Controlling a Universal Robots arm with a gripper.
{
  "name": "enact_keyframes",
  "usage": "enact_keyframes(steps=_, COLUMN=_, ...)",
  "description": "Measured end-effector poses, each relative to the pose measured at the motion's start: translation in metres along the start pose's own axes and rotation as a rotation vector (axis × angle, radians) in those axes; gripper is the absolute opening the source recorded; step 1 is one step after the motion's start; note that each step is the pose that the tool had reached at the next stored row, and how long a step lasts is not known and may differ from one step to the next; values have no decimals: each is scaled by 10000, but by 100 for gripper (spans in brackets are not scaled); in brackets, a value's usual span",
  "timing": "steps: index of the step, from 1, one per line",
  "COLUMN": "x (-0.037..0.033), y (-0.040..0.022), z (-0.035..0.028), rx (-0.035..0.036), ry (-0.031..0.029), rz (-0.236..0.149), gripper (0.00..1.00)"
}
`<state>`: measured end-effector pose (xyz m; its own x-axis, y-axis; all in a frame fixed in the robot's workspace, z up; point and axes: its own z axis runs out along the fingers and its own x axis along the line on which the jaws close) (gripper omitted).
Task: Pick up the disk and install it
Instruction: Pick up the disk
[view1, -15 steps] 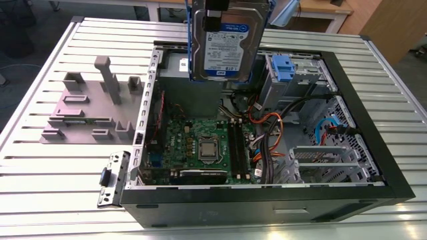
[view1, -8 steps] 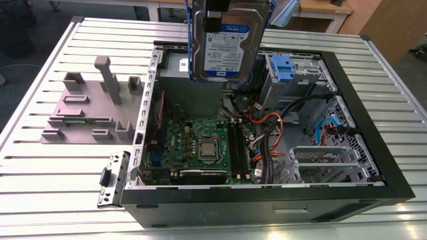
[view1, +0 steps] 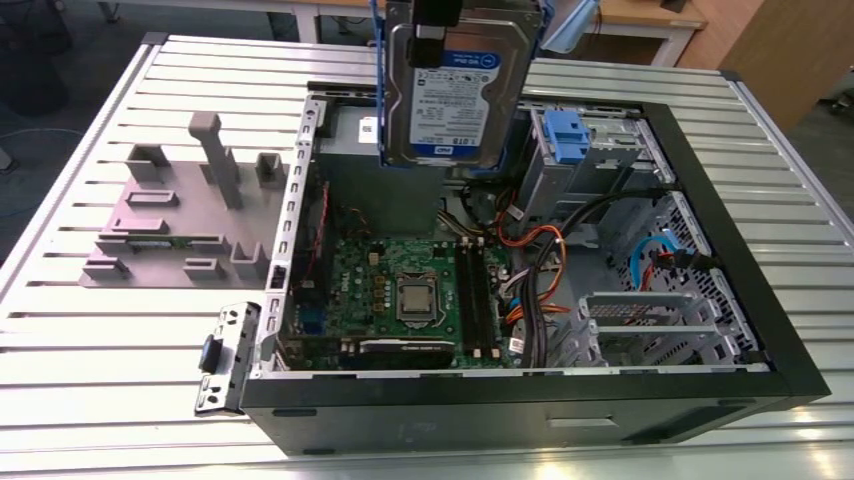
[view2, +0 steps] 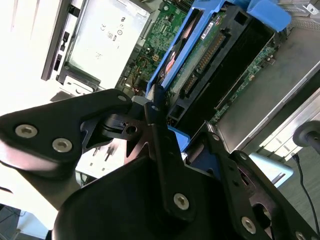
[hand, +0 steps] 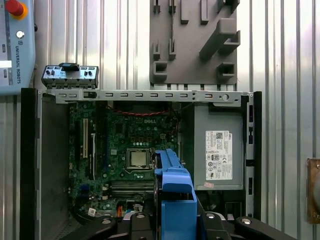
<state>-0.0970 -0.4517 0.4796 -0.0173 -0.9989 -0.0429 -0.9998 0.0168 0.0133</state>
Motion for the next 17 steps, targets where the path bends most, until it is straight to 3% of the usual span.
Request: enact_keyframes(steps=17, x=19, y=-63, z=6, rx=0, ry=3, rz=0, gripper=36)
